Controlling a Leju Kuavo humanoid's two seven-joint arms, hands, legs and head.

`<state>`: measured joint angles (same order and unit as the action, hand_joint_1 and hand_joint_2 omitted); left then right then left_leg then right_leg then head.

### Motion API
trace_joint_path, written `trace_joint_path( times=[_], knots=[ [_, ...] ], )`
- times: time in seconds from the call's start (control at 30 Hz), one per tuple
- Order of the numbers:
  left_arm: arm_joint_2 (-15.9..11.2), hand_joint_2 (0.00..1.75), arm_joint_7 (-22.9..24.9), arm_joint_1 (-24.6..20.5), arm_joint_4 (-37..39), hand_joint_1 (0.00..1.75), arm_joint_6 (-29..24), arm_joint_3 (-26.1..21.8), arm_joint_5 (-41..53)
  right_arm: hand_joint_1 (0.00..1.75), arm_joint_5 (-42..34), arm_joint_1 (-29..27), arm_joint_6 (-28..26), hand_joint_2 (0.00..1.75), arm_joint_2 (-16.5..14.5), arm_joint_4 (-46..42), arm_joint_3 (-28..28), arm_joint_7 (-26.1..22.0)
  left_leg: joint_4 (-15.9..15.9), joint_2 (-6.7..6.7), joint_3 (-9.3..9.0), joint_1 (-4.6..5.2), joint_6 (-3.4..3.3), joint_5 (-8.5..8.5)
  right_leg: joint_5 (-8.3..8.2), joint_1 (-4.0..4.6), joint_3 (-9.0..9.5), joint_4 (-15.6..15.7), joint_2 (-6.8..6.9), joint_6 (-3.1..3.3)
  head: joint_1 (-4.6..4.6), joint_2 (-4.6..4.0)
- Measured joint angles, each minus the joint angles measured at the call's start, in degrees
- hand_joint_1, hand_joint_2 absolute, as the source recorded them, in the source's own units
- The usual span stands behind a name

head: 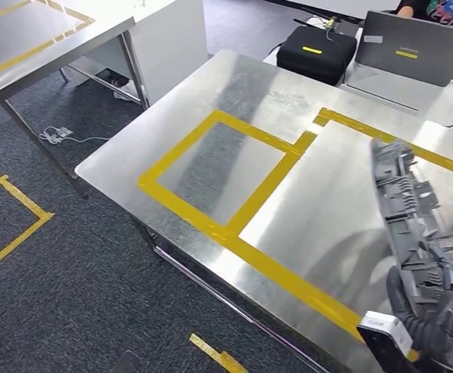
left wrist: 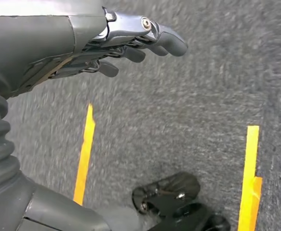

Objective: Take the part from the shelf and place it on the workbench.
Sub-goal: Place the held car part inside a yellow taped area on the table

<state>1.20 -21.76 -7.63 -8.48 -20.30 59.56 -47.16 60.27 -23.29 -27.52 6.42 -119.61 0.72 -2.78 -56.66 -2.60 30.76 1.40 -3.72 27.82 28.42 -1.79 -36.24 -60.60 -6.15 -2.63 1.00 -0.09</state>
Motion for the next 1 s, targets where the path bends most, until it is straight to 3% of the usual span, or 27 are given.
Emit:
trace_joint_path(
  times=[0.07, 0.13, 0.17, 0.2, 0.23, 0.3, 0.37, 0.43, 0.47, 0.53, 0.57, 0.6, 0.67, 0.7, 0.73, 0.77, 0.83, 0.87, 0.93, 1.0],
  knots=[
    [0.1, 1.75, 0.4, -0.5, 0.0, 0.0, 0.5, 0.6, 0.4, 1.75, -0.3, 2.1, 4.1, 1.75, 4.9, 2.7, 0.6, 1.4, 1.2, 1.75, -0.15, -0.15, 0.1, -0.74, 3.06, 0.29, -2.17, -4.4, 4.15, -0.41, -0.27, 0.0],
    [0.1, 1.75, 0.8, -0.5, 0.0, 0.0, 0.8, 1.1, 0.8, 1.75, -0.6, 4.3, 7.1, 1.75, 8.7, 5.2, 1.1, 2.0, 1.2, 3.48, 0.27, -0.13, 0.12, -0.91, 6.14, 0.23, -4.57, -10.4, 5.66, -1.1, -0.36, 0.0],
    [0.2, 1.75, 1.0, -0.6, 0.0, 0.0, 1.0, 1.4, 1.0, 1.75, -0.6, 5.4, 8.8, 1.75, 10.4, 6.5, 1.3, 2.1, 1.1, 4.35, 0.46, -0.13, 0.17, -0.94, 6.41, 0.18, -4.84, -11.7, 5.84, -1.42, -0.34, 0.0],
    [0.2, 1.75, 1.1, -0.6, 0.0, 0.0, 1.2, 1.7, 1.3, 1.75, -0.5, 6.7, 10.8, 1.75, 12.2, 8.0, 1.5, 2.2, 0.9, 5.24, 0.63, -0.15, 0.24, -0.94, 5.62, 0.13, -4.02, -10.9, 6.07, -1.71, -0.34, 0.0],
    [0.3, 1.75, 1.2, -0.8, 0.0, 0.0, 1.3, 2.0, 1.5, 1.75, -0.5, 8.2, 12.6, 1.75, 13.9, 9.6, 1.8, 2.2, 0.6, 6.04, 0.79, -0.16, 0.37, -0.9, 4.09, 0.1, -2.18, -8.2, 6.58, -1.94, -0.34, 0.0],
    [0.4, 1.75, 1.5, -1.3, 0.0, 0.0, 1.6, 2.6, 1.9, 1.75, -0.4, 11.4, 15.4, 1.75, 17.0, 12.8, 2.3, 1.9, -0.3, 7.44, 1.15, 0.01, 0.9, -0.53, 1.71, 0.25, 2.31, -0.9, 9.04, -1.87, -0.35, 0.0],
    [0.5, 1.75, 1.8, -1.7, 0.0, 0.0, 1.8, 3.1, 2.2, 1.75, 0.0, 14.6, 17.3, 1.75, 19.3, 15.8, 2.9, 1.3, -1.2, 8.53, 1.5, 0.29, 1.48, -0.19, 1.11, 0.55, 4.16, 2.2, 10.15, -0.73, -0.28, 0.0],
    [0.5, 1.75, 1.9, -2.0, 0.0, 0.0, 2.1, 3.6, 2.5, 1.75, 0.9, 17.8, 19.4, 1.75, 21.6, 19.5, 4.1, 0.3, -1.6, 9.58, 1.65, 0.36, 1.85, -0.19, 0.62, 0.62, 3.84, 2.1, 8.79, 0.52, -0.22, 0.0],
    [0.5, 1.75, 2.0, -2.2, 0.0, 0.0, 2.2, 3.9, 2.7, 1.75, 1.5, 19.6, 20.4, 1.75, 22.8, 21.8, 5.0, -0.3, -1.9, 9.11, 1.75, 0.24, 2.17, 0.06, 0.36, 0.52, 3.64, 2.1, 8.23, 0.87, -0.26, 0.0],
    [0.5, 1.75, 2.1, -2.5, 0.0, 0.0, 2.4, 4.4, 3.1, 1.75, 2.9, 23.5, 22.2, 1.75, 24.8, 26.2, 7.0, -1.6, -4.8, 6.16, 2.84, -0.18, 2.98, 2.31, -0.19, 0.2, 3.23, 2.2, 7.09, 1.52, -0.25, 0.0],
    [0.5, 1.75, 2.2, -2.6, 0.0, 0.0, 2.6, 4.7, 3.2, 1.75, 3.7, 25.7, 23.0, 1.75, 25.5, 28.6, 8.4, -2.2, -7.9, 4.33, 4.06, -0.46, 3.4, 4.27, -0.45, 0.09, 2.95, 2.2, 6.48, 1.72, -0.2, 0.0],
    [0.6, 1.75, 2.4, -2.7, 0.0, 0.0, 2.7, 4.9, 3.4, 1.75, 4.6, 27.9, 23.6, 1.75, 25.9, 30.9, 9.9, -2.8, -11.8, 3.35, 5.6, -0.68, 3.64, 6.28, -0.7, 0.05, 2.66, 2.2, 5.77, 1.85, -0.18, 0.0],
    [0.6, 1.75, 2.8, -2.6, -0.1, 0.0, 2.9, 5.4, 3.5, 1.75, 6.1, 31.7, 23.9, 1.75, 26.4, 36.1, 13.4, -3.7, -17.4, 3.0, 7.82, -0.98, 3.84, 8.19, -1.17, 0.06, 2.11, 2.2, 4.2, 1.84, -0.19, 0.0],
    [0.6, 1.75, 2.9, -2.7, -0.1, 0.0, 2.9, 5.6, 3.6, 1.75, 6.6, 33.3, 23.8, 1.75, 26.6, 38.4, 15.1, -3.9, -17.3, 2.94, 7.66, -1.06, 3.79, 7.5, -1.38, 0.07, 1.91, 2.2, 3.41, 1.77, -0.21, 0.0],
    [0.7, 1.75, 2.9, -2.7, -0.1, 0.0, 3.0, 5.8, 3.7, 1.75, 6.9, 34.8, 23.5, 1.75, 26.6, 40.4, 16.6, -4.1, -15.0, 2.69, 6.46, -1.11, 3.63, 5.81, -1.57, 0.06, 1.76, 2.2, 2.64, 1.66, -0.2, 0.0],
    [0.7, 1.75, 2.9, -2.8, -0.1, 0.0, 3.1, 6.0, 3.9, 1.75, 7.3, 36.3, 23.1, 1.75, 26.6, 42.3, 18.1, -4.2, -11.2, 1.91, 4.57, -1.14, 3.34, 3.65, -1.75, 0.03, 1.65, 2.2, 1.95, 1.51, -0.19, 0.0],
    [0.7, 1.75, 3.1, -3.0, -0.1, 0.0, 3.3, 6.4, 4.1, 1.75, 8.2, 39.2, 21.8, 1.75, 26.5, 45.9, 21.1, -4.3, -4.1, -0.35, 1.3, -1.19, 2.67, 1.06, -2.15, -0.06, 1.35, 2.2, 0.88, 1.06, -0.22, 0.0],
    [0.7, 1.75, 3.2, -3.2, -0.1, 0.0, 3.4, 6.6, 4.3, 1.75, 8.6, 40.6, 21.0, 1.75, 26.3, 47.7, 22.6, -4.3, -2.3, -1.16, 0.6, -1.16, 2.43, 0.71, -2.42, -0.16, 1.07, 2.2, 0.48, 0.71, -0.23, 0.0],
    [1.0, 1.75, 3.5, -3.5, -0.1, 0.0, 3.7, 6.9, 4.5, 1.75, 9.4, 42.7, 19.4, 1.75, 25.8, 51.3, 25.2, -3.8, -1.4, -1.15, 0.61, -1.02, 2.08, 0.59, -3.09, -0.37, 0.57, 2.6, -0.26, -0.22, -0.23, 0.0],
    [1.3, 1.75, 3.8, -3.8, -0.2, 0.0, 3.9, 7.3, 4.7, 1.75, 10.0, 44.4, 17.7, 1.75, 25.1, 54.3, 27.3, -3.2, -0.6, -0.49, 0.66, -1.12, 1.53, -0.27, -2.85, -0.39, -0.1, 2.4, 1.05, -0.77, -0.35, 0.0]
  ],
)
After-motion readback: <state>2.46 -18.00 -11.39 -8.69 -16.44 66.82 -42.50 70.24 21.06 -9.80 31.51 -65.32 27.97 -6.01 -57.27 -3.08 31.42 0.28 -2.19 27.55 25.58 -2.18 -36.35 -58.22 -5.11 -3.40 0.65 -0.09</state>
